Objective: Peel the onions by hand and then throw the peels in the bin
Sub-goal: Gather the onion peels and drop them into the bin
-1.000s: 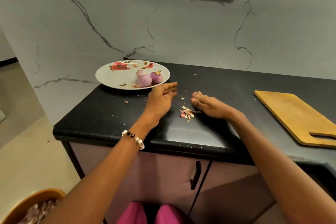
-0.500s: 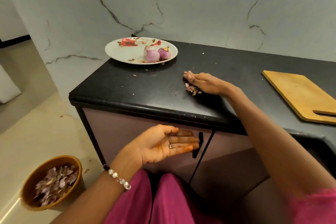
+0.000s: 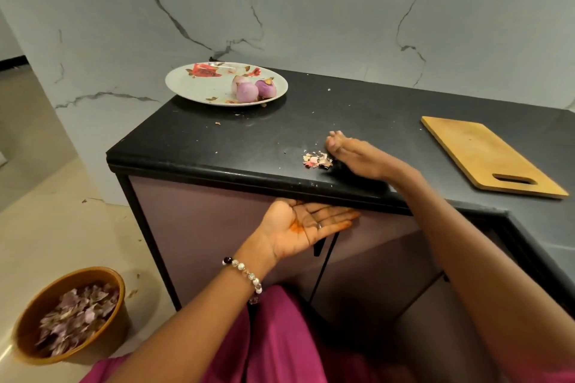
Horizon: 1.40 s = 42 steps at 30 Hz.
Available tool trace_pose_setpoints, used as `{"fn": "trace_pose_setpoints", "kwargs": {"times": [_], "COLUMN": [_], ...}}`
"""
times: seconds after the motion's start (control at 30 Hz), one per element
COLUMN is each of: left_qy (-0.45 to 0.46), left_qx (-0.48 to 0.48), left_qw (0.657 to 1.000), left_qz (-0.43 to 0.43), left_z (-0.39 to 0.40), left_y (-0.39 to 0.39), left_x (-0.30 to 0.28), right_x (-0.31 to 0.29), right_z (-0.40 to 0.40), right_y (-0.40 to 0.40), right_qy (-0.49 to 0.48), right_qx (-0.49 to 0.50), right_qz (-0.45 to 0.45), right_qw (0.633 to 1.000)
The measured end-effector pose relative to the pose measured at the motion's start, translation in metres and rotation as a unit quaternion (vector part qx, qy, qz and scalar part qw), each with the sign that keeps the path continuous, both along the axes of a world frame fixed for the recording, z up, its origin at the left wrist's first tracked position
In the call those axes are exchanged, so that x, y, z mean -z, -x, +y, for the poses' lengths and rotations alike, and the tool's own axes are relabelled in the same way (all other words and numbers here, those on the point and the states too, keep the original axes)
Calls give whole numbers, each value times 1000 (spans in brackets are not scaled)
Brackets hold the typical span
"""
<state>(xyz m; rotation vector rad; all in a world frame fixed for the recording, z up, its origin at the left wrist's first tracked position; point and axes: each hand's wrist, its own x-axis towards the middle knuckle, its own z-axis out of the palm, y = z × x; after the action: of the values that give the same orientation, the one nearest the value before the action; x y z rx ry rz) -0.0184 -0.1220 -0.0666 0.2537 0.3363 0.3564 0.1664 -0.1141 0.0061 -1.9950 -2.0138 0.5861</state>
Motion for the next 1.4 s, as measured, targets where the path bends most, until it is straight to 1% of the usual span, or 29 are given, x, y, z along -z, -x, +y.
{"fn": "trace_pose_setpoints", "kwargs": {"times": [0.07,0.13,0.2,0.23,0.27,0.3,0.37,0.43,0.47,0.5,0.57,0.63,0.7,0.73,0.77,0.83,0.87,0.9,0.93,1.0,1.03,1.07,1.13,1.17,1.23,1.27,1.33,1.37,1.4], "left_qy": [-2,-7,-8,-3,1,5,10,16,20,31,45,44,47,47,50,55,50,38,25,18,17,14,19,17,-2,-4,-11,-10,-7], "left_qx": [-5,-8,-10,-11,-13,-17,-30,-41,-45,-48,-50,-56,-54,-51,-51,-64,-71,-73,-73,-65,-60,-54,-55,-61,-84,-99,-108,-102,-97], "left_qw": [1000,1000,1000,1000,1000,1000,999,999,999,998,998,997,997,998,997,996,996,997,997,998,998,998,998,998,996,995,994,995,995], "left_qz": [0,5,11,13,13,15,18,22,21,16,14,14,11,8,3,-3,-2,-2,1,-12,-23,-27,-19,-15,-6,3,5,0,-1], "left_z": [0,-1,-2,-2,-2,-2,-1,-2,-1,-1,0,-1,-1,-1,-1,-1,-2,-2,-1,0,-1,-1,-2,-2,0,1,5,5,3], "left_y": [0,2,4,4,5,6,6,6,6,5,6,6,6,6,6,5,5,5,4,6,6,7,8,7,7,7,7,7,9], "left_x": [-2,-4,-5,-6,-7,-7,-7,-7,-7,-7,-8,-8,-8,-8,-8,-9,-10,-10,-9,-9,-9,-8,-9,-9,-8,-8,-5,-4,-5], "right_x": [2,2,-3,-6,-7,-9,-6,1,4,5,4,-1,-5,-6,-7,-8,-4,1,5,3,1,-1,-2,0,8,13,10,6,3], "right_z": [-7,-16,-25,-27,-26,-24,-18,-17,-19,-22,-34,-46,-48,-45,-42,-39,-41,-45,-50,-60,-61,-59,-53,-50,-48,-48,-53,-54,-54], "right_y": [18,27,28,26,23,22,26,34,39,42,45,45,42,39,38,40,42,44,46,49,50,50,53,56,64,64,65,63,61], "right_qy": [8,5,-1,-15,-35,-51,-54,-23,-11,-3,-2,-13,-44,-68,-87,-67,-45,-29,-19,-7,-19,-44,-85,-87,-64,-54,-61,-85,-113], "right_qx": [-54,-104,-107,-95,-77,-55,-32,-55,-84,-112,-157,-171,-132,-99,-66,-21,-32,-67,-107,-167,-170,-150,-93,-79,-114,-147,-180,-172,-156], "right_qz": [0,28,107,151,176,176,101,18,-7,-13,-2,58,148,163,135,27,-23,-53,-54,-13,20,47,48,22,-38,-49,3,30,40], "right_qw": [999,994,988,984,981,982,993,998,996,994,988,983,979,979,985,997,998,996,993,986,985,987,991,993,991,986,982,981,980]}}
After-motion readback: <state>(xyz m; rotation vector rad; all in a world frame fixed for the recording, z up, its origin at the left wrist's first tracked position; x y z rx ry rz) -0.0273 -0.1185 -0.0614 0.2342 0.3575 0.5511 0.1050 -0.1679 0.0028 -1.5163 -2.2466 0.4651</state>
